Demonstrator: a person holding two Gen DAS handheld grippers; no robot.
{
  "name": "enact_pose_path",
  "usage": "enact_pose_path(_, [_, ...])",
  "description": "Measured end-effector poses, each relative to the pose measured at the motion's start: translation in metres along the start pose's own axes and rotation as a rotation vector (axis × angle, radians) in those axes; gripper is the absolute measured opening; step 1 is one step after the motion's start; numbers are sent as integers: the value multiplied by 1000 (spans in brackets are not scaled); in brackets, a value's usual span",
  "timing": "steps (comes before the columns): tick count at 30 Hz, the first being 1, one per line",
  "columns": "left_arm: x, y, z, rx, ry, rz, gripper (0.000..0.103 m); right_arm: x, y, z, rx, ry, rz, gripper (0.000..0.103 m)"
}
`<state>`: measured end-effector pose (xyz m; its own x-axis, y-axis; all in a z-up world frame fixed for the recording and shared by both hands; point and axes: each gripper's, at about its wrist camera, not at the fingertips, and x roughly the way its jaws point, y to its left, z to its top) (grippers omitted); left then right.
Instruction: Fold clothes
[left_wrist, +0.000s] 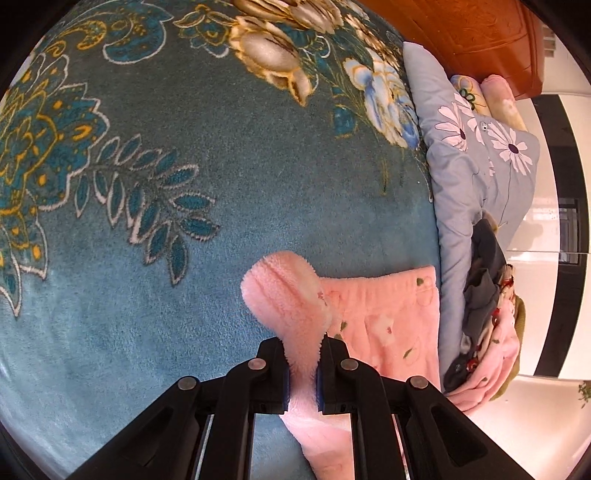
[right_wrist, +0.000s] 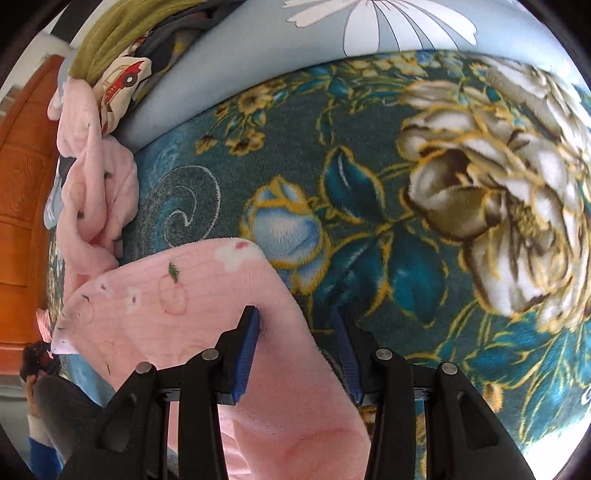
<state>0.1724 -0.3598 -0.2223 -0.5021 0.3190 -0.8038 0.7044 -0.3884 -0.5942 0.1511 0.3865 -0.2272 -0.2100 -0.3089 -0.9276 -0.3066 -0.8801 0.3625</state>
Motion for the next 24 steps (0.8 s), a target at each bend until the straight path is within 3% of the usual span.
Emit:
enact_pose_path(2, [-2, -5, 0, 10, -1, -2, 10, 2, 5, -2, 11, 6, 13, 35])
enact_pose_path(3, [-3, -8, 0, 10, -1, -4, 10, 1, 8, -2, 8, 6, 11, 16])
enact_pose_path(4, [-3, -11, 1, 8, -1, -9, 10, -1, 13, -1, 1, 6, 4, 10])
enact_pose_path(8, [-11, -39, 4, 36, -4, -43, 9, -31, 32, 18, -27, -79, -3, 7])
enact_pose_path(12, [-43, -92, 6, 150, -20, -184, 9, -120, 66, 56, -126, -326, 36, 7])
enact_pose_path(15, [-71, -118, 1, 256, -51, -266, 9, -200, 102, 56, -274, -571, 22, 7])
enact_pose_path(17, [-78, -118, -4, 326, -65, -261, 10, -234, 112, 41, -334, -694, -7, 7])
enact_pose_path(18, [-79, -116, -6, 357, -69, -249, 10, -234, 108, 30, -349, -715, -34, 7])
enact_pose_path(20, [-64, -94, -9, 378, -54, -166, 10, -222, 96, 5, -379, -723, -98, 8])
enact_pose_path(24, [-15, -19, -13, 265, 12, 38, 10, -113, 39, -36, -276, -426, -218, 8])
